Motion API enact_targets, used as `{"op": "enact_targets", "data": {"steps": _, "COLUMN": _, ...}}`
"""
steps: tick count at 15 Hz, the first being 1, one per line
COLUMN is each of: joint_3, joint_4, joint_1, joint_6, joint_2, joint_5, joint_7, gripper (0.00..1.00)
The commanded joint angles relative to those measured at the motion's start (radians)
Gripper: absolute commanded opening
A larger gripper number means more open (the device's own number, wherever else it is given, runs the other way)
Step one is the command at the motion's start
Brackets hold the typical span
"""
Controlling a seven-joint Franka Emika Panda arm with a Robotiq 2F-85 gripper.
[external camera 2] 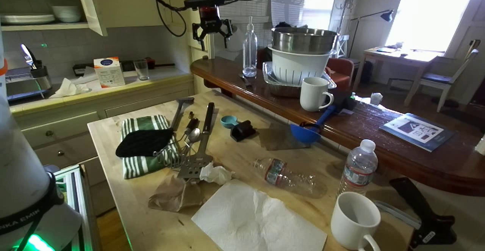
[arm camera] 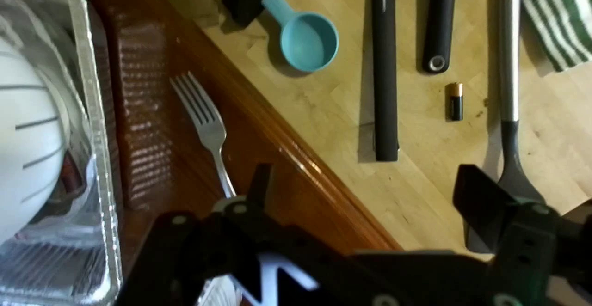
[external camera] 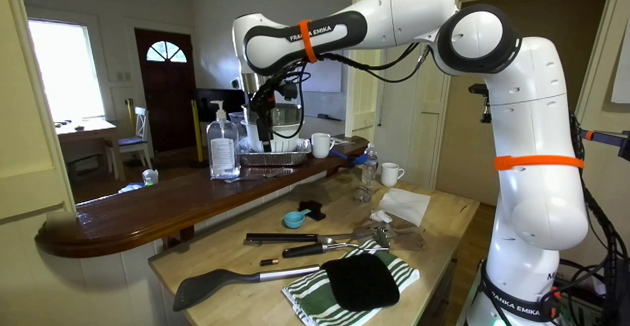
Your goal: Put the fork in the cup
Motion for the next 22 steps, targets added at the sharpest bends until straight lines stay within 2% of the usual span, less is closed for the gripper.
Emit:
{"op": "enact_targets", "data": {"steps": 1, "joint_3": -0.005, "joint_4": -0.015, "joint_1": -0.036, "joint_6": 0.198, "joint_2": 0.049, "joint_5": 0.042, "joint_7": -0.150, "gripper": 1.00}}
{"op": "enact_targets", "data": {"steps": 5, "joint_3": -0.005, "joint_4": -0.001, "joint_1": -0.070, "joint_6": 0.300, "joint_2": 0.110, "joint_5": 0.064, "joint_7": -0.325, "gripper": 1.00}}
{"op": "enact_targets", "data": {"steps": 10, "joint_3": -0.007, "joint_4": -0.029, "joint_1": -0.087, "joint_6": 0.311, "joint_2": 0.133, "joint_5": 0.113, "joint_7": -0.408, "gripper": 1.00}}
{"op": "enact_targets", "data": {"steps": 17, "joint_3": -0.019, "joint_4": -0.045, "joint_1": -0.081, "joint_6": 0.347, "joint_2": 0.158, "joint_5": 0.104, "joint_7": -0.390, "gripper": 1.00}}
{"op": "enact_targets", "data": {"steps": 22, "joint_3": -0.060, "joint_4": -0.039, "joint_1": -0.043, "joint_6": 0.384, "joint_2": 0.154, "joint_5": 0.012, "joint_7": -0.265, "gripper": 1.00}}
